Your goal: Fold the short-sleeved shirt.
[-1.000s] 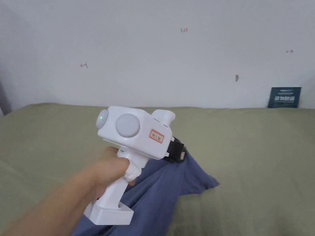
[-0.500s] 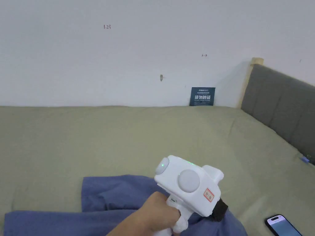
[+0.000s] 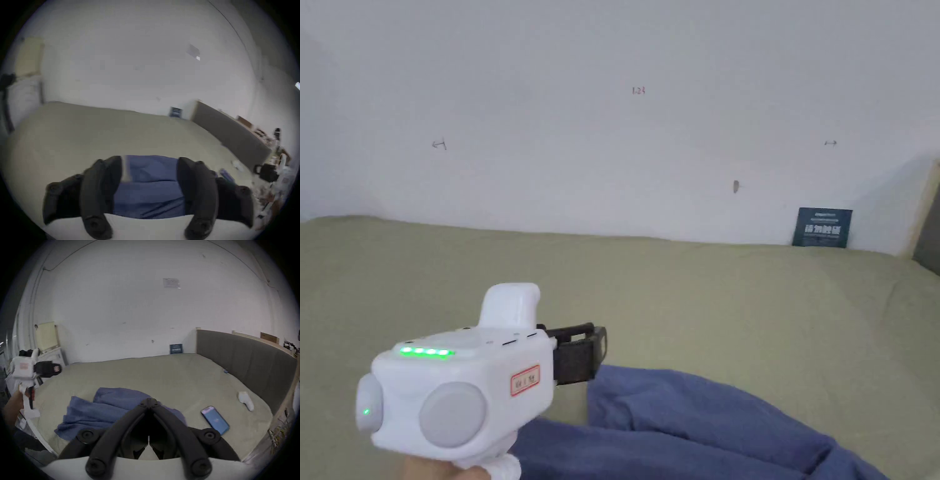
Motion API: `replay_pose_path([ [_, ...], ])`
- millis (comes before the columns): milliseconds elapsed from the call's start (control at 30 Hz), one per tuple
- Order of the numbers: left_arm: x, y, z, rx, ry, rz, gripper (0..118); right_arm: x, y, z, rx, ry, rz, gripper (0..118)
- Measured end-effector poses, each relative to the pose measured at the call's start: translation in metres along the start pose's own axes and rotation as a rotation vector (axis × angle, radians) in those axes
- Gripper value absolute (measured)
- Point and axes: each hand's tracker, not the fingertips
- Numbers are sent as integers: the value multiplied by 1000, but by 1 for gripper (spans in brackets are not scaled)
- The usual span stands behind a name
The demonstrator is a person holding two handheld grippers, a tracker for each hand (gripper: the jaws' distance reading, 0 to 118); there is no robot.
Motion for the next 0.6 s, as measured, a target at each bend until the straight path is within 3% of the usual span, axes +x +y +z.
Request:
replay_pose_path([
  [33,-10,-10,23,20,93,-18,0,-7,2,-8,-7,17,3,0],
  [133,-40,-44,61,90,292,-50,0,-24,2,-23,-9,59,24,0],
  [300,-61,-77,74,-36,279,121,0,-35,-7,-39,-53,102,33,0],
  [500,-85,-59,16,-174,247,71,0,-32,-13,-44,-85,95,54,0],
  [567,-89,-39,-18,-241,318,-38,9,-27,-13,-47,-95,76,62,0],
  [600,-90,-28,-37,-253,316,-101,40,-20,-17,-50,-100,65,59,0],
])
